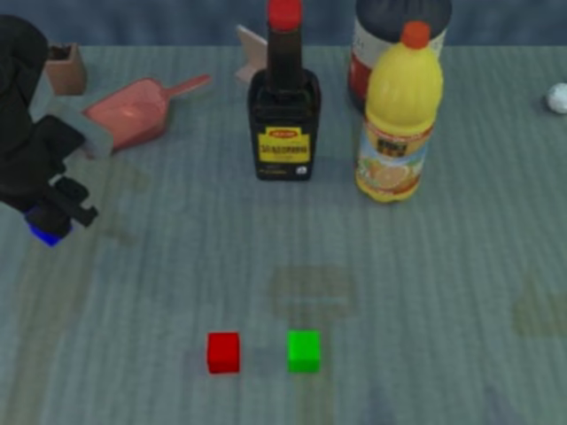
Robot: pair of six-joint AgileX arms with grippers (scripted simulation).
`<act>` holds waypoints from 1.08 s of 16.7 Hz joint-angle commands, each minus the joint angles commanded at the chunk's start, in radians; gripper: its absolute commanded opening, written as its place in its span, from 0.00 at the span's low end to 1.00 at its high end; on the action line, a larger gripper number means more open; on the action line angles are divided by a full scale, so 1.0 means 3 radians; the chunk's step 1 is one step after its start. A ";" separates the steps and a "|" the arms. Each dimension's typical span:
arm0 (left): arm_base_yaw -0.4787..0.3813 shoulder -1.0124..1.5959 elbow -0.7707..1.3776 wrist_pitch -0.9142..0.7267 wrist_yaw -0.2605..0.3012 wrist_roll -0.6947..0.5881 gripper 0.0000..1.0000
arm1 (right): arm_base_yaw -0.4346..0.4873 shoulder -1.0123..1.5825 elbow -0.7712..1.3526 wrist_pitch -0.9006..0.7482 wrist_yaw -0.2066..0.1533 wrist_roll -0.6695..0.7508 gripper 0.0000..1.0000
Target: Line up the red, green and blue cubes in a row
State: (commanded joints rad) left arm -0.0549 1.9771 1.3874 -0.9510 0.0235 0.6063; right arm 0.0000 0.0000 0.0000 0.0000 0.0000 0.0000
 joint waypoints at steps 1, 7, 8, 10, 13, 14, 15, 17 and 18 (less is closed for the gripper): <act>0.0001 -0.0013 0.0009 -0.0016 -0.0001 0.0000 0.00 | 0.0000 0.0000 0.0000 0.0000 0.0000 0.0000 1.00; -0.0101 0.0032 0.0073 -0.0029 -0.0006 -0.0105 0.00 | 0.0000 0.0000 0.0000 0.0000 0.0000 0.0000 1.00; -0.0177 0.0064 0.0134 -0.0051 -0.0009 -0.0210 0.00 | 0.0000 0.0000 0.0000 0.0000 0.0000 0.0000 1.00; -0.0389 0.0158 0.0296 -0.0120 -0.0019 -0.0524 0.00 | 0.0000 0.0000 0.0000 0.0000 0.0000 0.0000 1.00; -0.0848 0.0376 0.0610 -0.0289 -0.0040 -0.1258 0.00 | 0.0000 0.0000 0.0000 0.0000 0.0000 0.0000 1.00; -0.1028 0.0459 0.0722 -0.0357 -0.0047 -0.1568 0.00 | 0.0000 0.0000 0.0000 0.0000 0.0000 0.0000 1.00; -0.1213 0.0540 0.0832 -0.0425 -0.0053 -0.1902 0.00 | 0.0000 0.0000 0.0000 0.0000 0.0000 0.0000 1.00; -0.1589 0.0694 0.1047 -0.0561 -0.0064 -0.2613 0.00 | 0.0000 0.0000 0.0000 0.0000 0.0000 0.0000 1.00; -0.1777 0.0765 0.1152 -0.0627 -0.0069 -0.2977 0.00 | 0.0000 0.0000 0.0000 0.0000 0.0000 0.0000 1.00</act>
State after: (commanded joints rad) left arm -0.5878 2.2066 1.7331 -1.1390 0.0030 -0.2868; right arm 0.0000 0.0000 0.0000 0.0000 0.0000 0.0000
